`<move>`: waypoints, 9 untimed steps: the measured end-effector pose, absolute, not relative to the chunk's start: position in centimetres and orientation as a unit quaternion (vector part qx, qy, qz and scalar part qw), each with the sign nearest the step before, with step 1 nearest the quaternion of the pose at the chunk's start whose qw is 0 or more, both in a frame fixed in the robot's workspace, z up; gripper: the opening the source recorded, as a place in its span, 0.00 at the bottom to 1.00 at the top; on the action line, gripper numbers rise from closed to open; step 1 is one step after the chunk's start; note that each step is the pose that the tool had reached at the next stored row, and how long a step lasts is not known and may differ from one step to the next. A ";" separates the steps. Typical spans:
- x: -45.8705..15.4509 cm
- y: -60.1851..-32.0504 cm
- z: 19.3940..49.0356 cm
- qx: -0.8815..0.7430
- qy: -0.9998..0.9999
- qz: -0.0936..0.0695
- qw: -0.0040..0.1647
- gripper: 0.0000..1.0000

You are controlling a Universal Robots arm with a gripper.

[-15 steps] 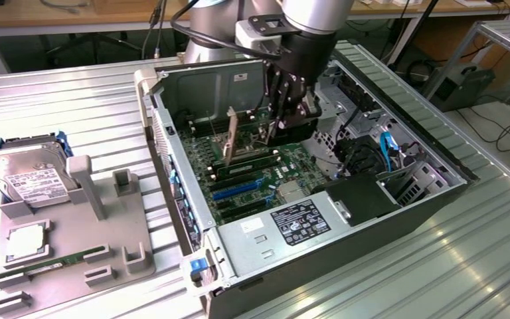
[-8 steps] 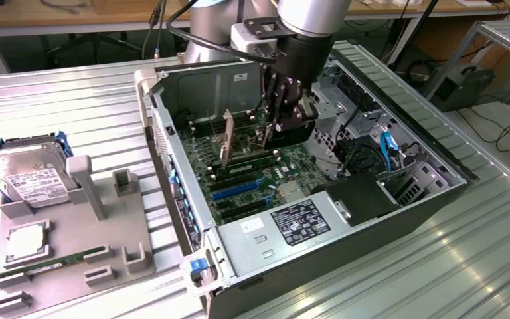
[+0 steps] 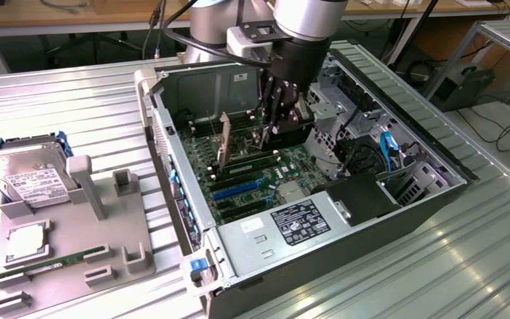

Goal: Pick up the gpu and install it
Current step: 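Insert the gpu into the slot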

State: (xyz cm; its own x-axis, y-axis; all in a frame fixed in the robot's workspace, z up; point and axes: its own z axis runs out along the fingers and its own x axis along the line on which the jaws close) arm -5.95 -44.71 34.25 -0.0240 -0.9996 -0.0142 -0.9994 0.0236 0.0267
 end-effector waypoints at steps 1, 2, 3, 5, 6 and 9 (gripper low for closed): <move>-6.0 -44.7 34.2 0.699 -0.715 -0.014 0.004 0.26; -6.1 -44.7 34.1 0.699 -0.715 -0.014 0.004 0.26; -6.1 -44.7 34.1 0.699 -0.715 -0.014 0.004 0.26; -6.2 -44.7 34.0 0.699 -0.715 -0.014 0.004 0.26; -6.2 -44.8 34.0 0.699 -0.715 -0.014 0.004 0.26; -6.3 -44.8 33.8 0.699 -0.715 -0.014 0.004 0.26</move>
State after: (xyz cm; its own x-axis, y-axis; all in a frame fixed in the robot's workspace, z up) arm -6.31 -44.85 33.82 -0.0240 -0.9996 -0.0140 -0.9994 0.0236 0.0267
